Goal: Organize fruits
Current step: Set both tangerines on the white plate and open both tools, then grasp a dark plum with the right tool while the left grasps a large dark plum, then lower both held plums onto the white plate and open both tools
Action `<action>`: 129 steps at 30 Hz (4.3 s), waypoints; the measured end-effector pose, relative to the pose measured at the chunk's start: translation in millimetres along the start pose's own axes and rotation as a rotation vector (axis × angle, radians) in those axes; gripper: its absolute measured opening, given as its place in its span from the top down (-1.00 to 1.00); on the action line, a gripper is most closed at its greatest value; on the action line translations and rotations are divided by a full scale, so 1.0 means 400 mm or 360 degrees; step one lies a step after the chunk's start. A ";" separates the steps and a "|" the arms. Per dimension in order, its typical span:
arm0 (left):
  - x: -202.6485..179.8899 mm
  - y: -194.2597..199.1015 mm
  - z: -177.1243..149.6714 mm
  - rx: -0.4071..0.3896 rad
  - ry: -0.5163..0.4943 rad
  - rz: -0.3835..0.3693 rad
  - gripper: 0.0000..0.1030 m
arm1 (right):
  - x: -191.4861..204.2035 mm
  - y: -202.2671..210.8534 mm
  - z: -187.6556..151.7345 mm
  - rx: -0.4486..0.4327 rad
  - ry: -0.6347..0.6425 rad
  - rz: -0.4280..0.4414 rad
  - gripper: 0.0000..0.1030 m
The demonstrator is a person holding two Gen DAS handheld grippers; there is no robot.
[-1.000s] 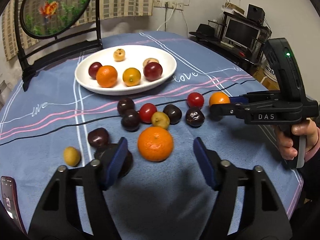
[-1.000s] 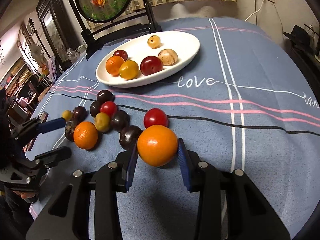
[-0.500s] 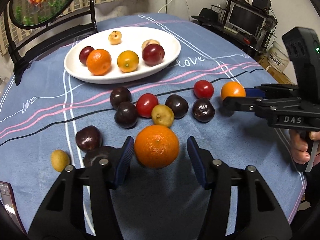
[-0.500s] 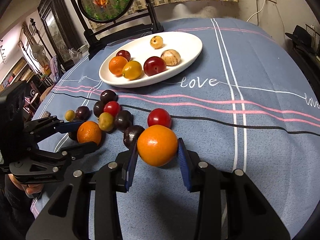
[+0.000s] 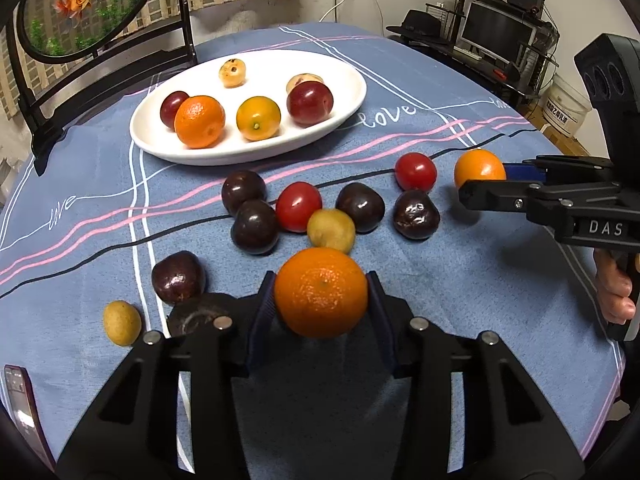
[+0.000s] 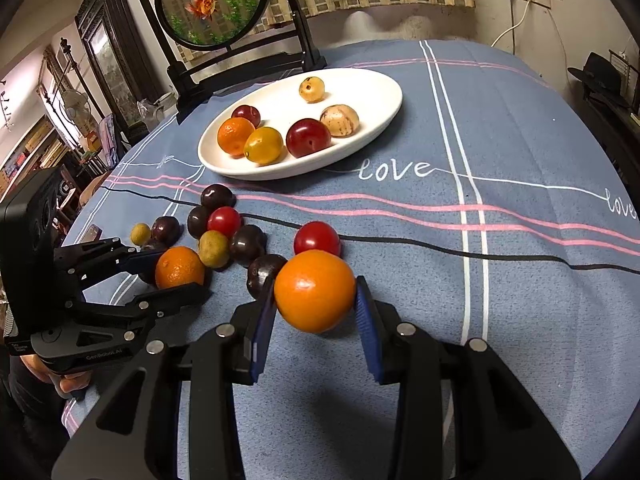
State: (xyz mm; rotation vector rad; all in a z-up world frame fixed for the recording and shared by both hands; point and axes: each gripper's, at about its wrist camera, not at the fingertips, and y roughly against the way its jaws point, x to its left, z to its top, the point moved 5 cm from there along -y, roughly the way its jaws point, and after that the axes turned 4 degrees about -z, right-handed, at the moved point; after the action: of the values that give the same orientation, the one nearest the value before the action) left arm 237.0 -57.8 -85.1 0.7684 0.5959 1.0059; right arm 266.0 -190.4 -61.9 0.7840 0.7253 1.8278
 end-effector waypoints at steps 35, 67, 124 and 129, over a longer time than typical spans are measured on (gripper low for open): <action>0.219 -0.151 0.437 -0.0060 0.0324 0.0057 0.13 | -0.078 -0.240 0.396 -0.0145 -0.0204 0.0001 0.24; 0.177 0.196 -0.036 -0.0316 0.0292 0.0168 -0.89 | 0.114 -0.030 -0.008 -0.0020 0.0165 -0.0068 0.12; 0.090 0.089 -0.059 -0.0106 0.0239 0.0102 0.06 | 0.168 -0.007 0.007 -0.0164 0.0298 -0.0075 0.43; 0.081 0.127 -0.054 -0.0153 0.0253 0.0039 0.06 | 0.176 0.009 0.022 -0.0207 0.0303 -0.0030 0.43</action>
State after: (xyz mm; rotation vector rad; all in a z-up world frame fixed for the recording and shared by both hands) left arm 208.3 -6.2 -60.7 0.6157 0.6711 1.1171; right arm 248.9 -125.0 -40.0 0.5216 0.7234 1.9290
